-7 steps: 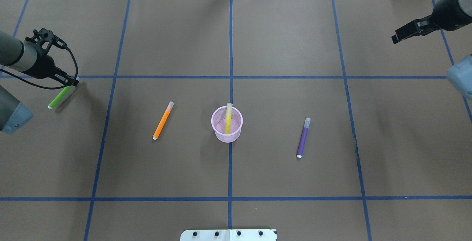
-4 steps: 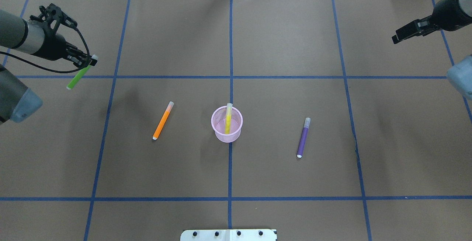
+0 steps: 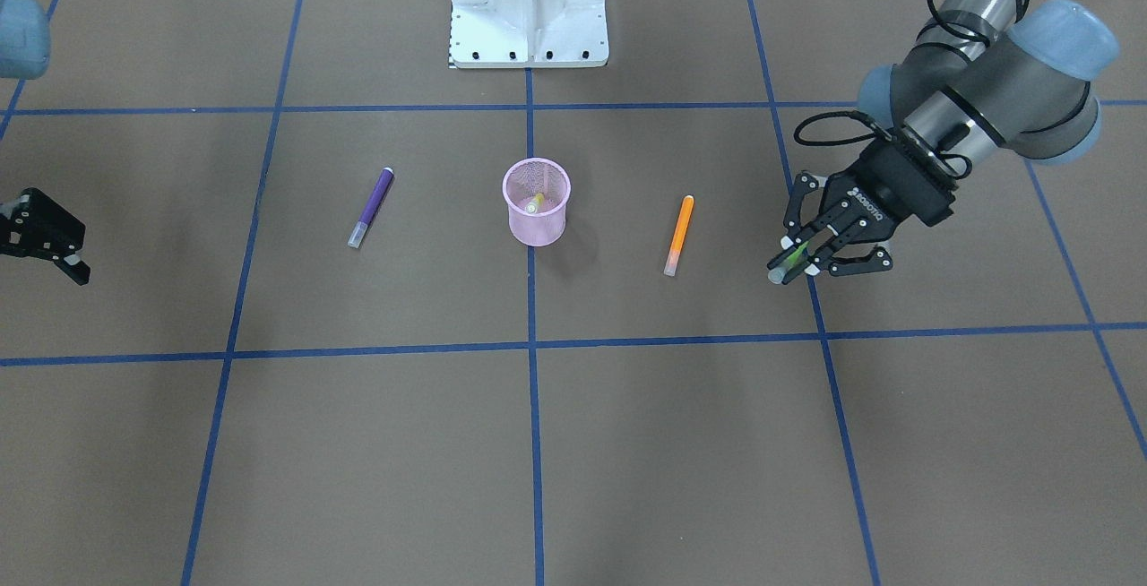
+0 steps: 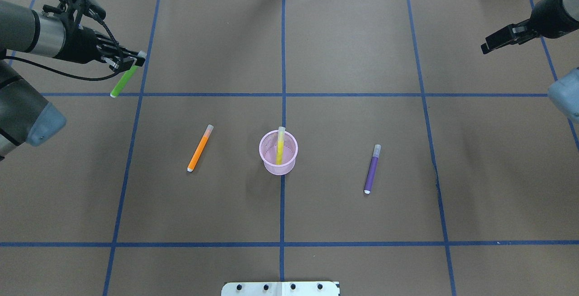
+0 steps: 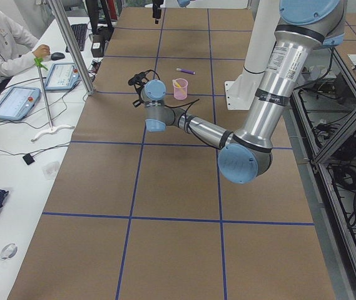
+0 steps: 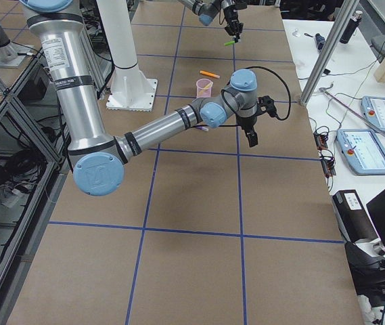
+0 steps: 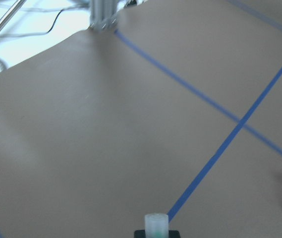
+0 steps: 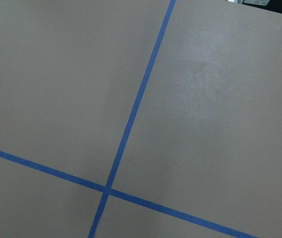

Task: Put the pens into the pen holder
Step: 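Carry the green marker with the left gripper over the pink cup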

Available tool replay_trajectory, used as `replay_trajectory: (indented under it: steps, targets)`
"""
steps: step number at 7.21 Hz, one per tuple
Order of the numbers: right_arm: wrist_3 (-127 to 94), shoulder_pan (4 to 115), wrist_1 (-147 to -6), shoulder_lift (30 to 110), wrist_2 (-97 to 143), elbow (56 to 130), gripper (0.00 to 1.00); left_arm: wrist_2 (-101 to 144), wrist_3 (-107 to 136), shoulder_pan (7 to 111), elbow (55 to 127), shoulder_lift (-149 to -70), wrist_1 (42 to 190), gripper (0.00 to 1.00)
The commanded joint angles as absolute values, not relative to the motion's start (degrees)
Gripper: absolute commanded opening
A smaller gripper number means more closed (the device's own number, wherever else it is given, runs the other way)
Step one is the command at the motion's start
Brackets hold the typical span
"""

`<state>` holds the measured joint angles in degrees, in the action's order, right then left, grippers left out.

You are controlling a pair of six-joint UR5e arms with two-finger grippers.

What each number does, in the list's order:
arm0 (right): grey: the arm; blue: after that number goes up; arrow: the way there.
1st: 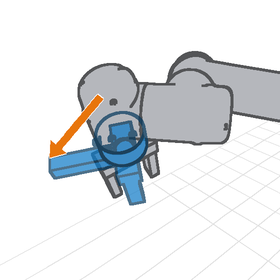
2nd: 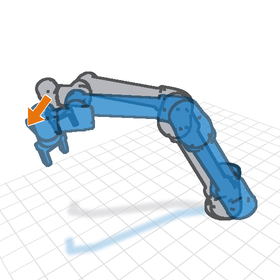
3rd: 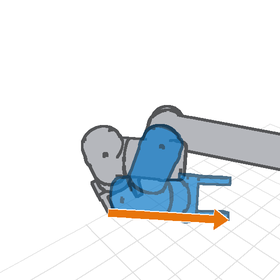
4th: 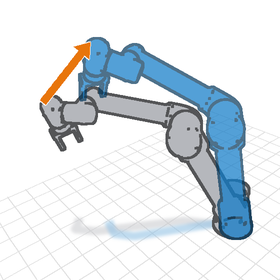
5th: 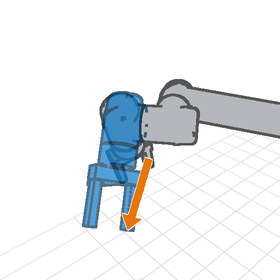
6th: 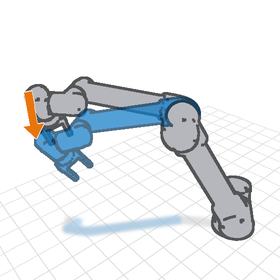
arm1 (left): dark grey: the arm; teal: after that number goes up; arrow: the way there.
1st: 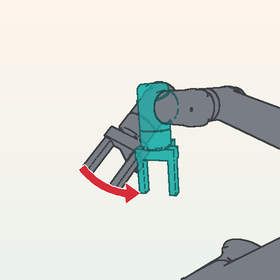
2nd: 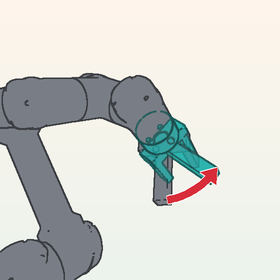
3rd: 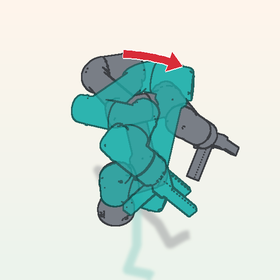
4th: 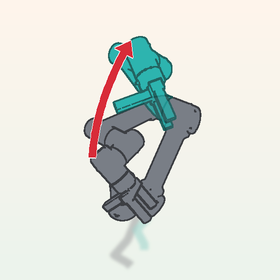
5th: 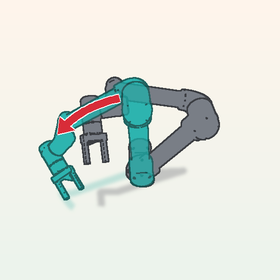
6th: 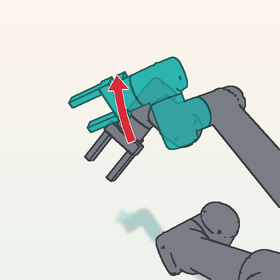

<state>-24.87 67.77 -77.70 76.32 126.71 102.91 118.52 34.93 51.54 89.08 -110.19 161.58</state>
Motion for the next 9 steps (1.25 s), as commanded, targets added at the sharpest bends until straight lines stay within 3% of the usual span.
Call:
replay_trajectory:
  steps: [1,5,6,9]
  targets:
    - [-25.0,67.8,-77.6,76.1,126.7,102.9,1.0,98.4,40.3,37.0,89.7,-112.1,173.9,0.0]
    - [-25.1,67.8,-77.5,76.1,126.8,102.9,1.0,89.0,39.6,26.0,88.5,-119.8,175.1,0.0]
    - [-25.1,67.8,-77.5,76.1,126.8,102.8,1.0,88.9,39.6,26.0,87.0,-120.9,175.1,0.14]
    - [-25.2,67.8,-77.5,76.1,126.8,102.9,1.0,88.9,37.7,26.0,86.2,-121.2,175.2,0.75]
